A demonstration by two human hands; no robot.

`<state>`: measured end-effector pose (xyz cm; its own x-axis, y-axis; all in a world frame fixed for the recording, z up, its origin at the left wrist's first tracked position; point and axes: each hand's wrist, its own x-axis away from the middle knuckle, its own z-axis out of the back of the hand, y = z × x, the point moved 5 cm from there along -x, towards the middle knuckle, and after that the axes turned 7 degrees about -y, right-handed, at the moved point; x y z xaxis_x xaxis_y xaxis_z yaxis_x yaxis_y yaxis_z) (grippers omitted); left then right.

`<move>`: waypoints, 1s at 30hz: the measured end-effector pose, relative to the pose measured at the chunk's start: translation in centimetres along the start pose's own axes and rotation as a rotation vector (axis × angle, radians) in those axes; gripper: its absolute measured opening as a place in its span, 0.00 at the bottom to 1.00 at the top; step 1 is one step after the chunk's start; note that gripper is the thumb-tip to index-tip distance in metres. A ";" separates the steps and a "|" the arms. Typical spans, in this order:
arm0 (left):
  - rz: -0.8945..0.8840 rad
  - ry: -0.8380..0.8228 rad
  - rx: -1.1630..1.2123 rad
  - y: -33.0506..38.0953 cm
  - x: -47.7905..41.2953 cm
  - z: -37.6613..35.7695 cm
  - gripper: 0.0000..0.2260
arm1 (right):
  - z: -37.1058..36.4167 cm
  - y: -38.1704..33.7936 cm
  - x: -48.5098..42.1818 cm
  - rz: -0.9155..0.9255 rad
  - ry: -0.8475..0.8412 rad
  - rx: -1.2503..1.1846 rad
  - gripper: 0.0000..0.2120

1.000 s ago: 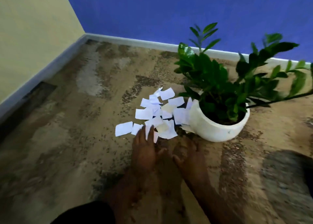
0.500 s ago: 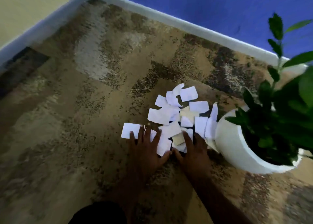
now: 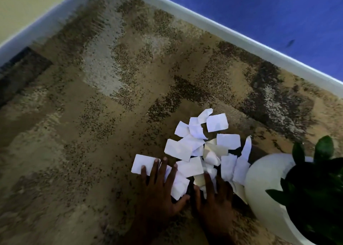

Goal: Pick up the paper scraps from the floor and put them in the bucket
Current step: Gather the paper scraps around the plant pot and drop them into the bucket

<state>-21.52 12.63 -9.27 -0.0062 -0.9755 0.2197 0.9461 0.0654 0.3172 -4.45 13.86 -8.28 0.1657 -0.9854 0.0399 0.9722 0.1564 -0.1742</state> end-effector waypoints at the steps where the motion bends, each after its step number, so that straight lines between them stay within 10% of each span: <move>1: 0.008 -0.005 -0.023 0.0 0.0 -0.1 0.40 | -0.1 0.1 -0.1 0.000 0.003 0.023 0.23; 10: 0.000 0.173 -0.053 0.3 0.4 0.4 0.29 | 0.9 0.4 -0.8 -0.055 0.138 -0.146 0.31; 20: -0.123 0.213 -0.079 0.3 1.1 0.5 0.26 | 0.4 1.3 -0.6 0.013 0.274 -0.062 0.14; 30: -0.045 0.370 0.502 2.0 3.9 4.8 0.16 | 7.1 1.9 1.9 -0.098 0.268 -0.303 0.09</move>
<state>-21.19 9.94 -3.30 0.1553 -0.9818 -0.1095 0.6794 0.0257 0.7333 -1.16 12.77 -1.58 -0.0131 -0.9836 -0.1798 0.8821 0.0733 -0.4653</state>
